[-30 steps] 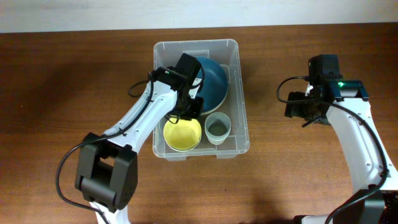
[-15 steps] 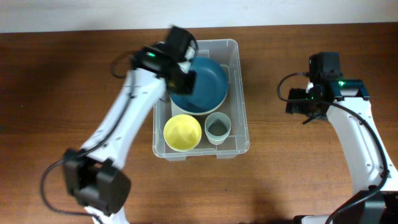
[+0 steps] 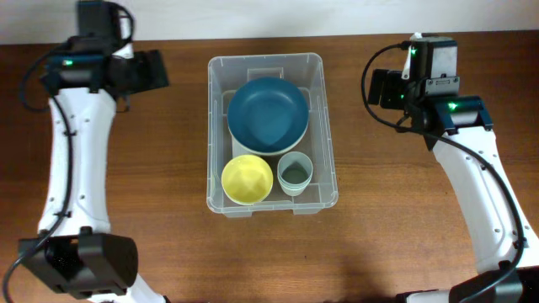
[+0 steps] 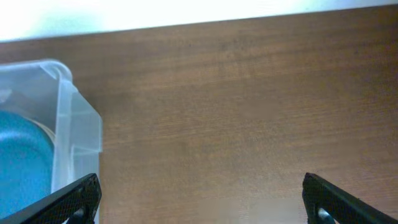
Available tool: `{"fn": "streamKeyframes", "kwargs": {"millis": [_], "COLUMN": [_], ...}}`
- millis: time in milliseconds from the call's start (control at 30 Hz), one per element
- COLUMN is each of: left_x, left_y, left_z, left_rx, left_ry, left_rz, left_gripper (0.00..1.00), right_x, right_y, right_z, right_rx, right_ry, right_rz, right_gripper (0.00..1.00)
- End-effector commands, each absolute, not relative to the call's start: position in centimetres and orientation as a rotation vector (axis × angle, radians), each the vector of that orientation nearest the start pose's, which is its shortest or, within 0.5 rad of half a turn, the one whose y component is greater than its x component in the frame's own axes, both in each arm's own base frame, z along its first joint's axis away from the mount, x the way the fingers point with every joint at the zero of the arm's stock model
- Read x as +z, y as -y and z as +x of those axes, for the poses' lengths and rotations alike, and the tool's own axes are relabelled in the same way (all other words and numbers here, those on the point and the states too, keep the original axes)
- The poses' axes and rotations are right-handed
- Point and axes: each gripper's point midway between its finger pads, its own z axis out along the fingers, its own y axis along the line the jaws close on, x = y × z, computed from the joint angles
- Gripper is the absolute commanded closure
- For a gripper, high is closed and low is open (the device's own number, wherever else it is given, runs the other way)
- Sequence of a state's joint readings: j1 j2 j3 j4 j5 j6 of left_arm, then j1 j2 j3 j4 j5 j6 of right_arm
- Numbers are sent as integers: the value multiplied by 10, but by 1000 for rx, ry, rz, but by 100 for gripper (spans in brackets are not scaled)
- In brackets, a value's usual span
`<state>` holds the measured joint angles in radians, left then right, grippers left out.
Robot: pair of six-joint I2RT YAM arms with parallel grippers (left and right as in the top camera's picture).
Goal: Pack container
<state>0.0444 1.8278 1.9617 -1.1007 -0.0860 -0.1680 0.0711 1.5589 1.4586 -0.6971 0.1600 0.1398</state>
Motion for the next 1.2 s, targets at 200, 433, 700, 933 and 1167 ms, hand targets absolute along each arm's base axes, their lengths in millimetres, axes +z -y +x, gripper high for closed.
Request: {"fn": "streamKeyframes", "kwargs": {"millis": [200, 433, 700, 933, 1167], "left_x": [286, 316, 294, 265, 225], "left_y": [-52, -47, -41, -37, -34], "left_z": [426, 387, 323, 272, 242], "left_rx": [69, 85, 87, 95, 95], "left_ry": [-2522, -2407, -2212, -2056, -2178], "left_rz": [-233, -177, -168, -166, -172], "left_gripper": [1, 1, 1, 1, 0], "right_x": [281, 301, 281, 254, 237], "right_y": [1, 4, 13, 17, 17], "right_z": [403, 353, 281, 230, 215], "right_rx": [-71, -38, -43, -36, -44], "right_ry": [-2297, -2192, -2081, -2049, -2107], "right_rz": [208, 234, 249, 250, 247], "right_gripper": [1, 1, 1, 1, 1]}}
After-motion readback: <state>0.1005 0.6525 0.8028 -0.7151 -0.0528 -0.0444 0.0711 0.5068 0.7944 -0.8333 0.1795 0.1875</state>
